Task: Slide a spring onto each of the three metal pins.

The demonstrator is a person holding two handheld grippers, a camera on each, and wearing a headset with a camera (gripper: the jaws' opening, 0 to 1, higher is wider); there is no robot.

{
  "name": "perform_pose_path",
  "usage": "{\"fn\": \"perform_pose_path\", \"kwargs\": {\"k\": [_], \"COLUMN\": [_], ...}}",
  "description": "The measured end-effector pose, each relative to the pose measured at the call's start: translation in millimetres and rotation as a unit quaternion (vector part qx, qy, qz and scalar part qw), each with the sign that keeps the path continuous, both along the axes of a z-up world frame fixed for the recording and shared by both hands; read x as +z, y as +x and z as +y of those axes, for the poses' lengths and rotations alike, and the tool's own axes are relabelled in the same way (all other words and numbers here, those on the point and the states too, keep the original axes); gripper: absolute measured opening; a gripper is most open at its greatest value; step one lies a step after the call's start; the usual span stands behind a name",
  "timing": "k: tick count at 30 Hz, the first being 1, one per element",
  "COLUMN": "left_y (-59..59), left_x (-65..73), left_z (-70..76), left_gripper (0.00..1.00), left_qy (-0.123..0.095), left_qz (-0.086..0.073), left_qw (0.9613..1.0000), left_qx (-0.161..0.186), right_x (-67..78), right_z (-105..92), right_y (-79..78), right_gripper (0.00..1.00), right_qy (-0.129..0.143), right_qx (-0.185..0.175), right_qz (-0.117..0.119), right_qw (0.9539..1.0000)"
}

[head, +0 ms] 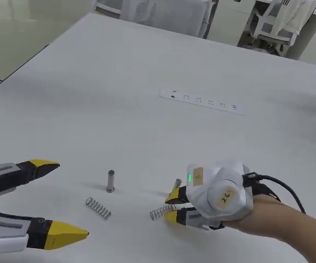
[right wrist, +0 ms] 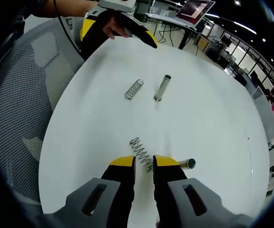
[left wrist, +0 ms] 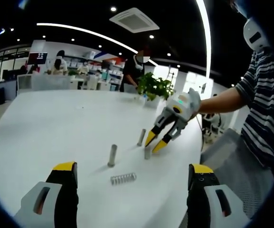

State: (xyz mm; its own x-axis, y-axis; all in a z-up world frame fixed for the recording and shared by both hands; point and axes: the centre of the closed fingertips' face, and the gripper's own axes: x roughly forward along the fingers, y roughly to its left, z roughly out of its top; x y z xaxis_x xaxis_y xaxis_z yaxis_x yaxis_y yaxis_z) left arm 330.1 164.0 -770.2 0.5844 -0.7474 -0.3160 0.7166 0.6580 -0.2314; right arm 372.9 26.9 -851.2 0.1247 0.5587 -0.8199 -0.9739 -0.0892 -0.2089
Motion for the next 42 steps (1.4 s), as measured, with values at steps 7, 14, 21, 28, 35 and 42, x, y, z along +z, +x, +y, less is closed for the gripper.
{"fn": "perform_pose_path", "kwargs": {"k": [7,14,21,28,35,42], "left_y": [-1.1,-1.8,-1.7,-1.1,-1.8,-12.6], "left_x": [-1.4,-1.1,1.9,5.4,2.0,-7.4], "left_z": [2.1,0.3,-3.1,-6.1,-8.3,-12.0], "left_gripper": [0.94,0.93,0.93,0.93,0.92,0.84], "left_qy": [0.0,0.0,0.002,0.003,0.004,0.012], "left_qz": [0.002,0.002,0.0,-0.003,0.002,0.023], "left_qw": [1.0,1.0,1.0,1.0,0.9999,0.9991], "left_qx": [0.003,0.0,-0.004,-0.009,-0.013,-0.034], "right_x": [-6.5,-7.7,-2.4,13.5,29.6,39.8], "right_z": [-7.2,-7.0,-8.7,-13.4,-22.6,-31.0], "right_y": [-1.0,-2.5,-8.0,-7.1,-8.8,-17.0], "right_gripper": [0.09,0.08,0.08,0.08,0.08,0.08], "right_qy": [-0.012,-0.001,0.002,0.021,0.037,0.046], "right_qx": [-0.003,-0.015,-0.015,-0.027,-0.037,-0.043], "right_qz": [0.009,0.028,0.03,0.028,0.021,0.026], "right_qw": [0.9999,0.9995,0.9994,0.999,0.9984,0.9977]}}
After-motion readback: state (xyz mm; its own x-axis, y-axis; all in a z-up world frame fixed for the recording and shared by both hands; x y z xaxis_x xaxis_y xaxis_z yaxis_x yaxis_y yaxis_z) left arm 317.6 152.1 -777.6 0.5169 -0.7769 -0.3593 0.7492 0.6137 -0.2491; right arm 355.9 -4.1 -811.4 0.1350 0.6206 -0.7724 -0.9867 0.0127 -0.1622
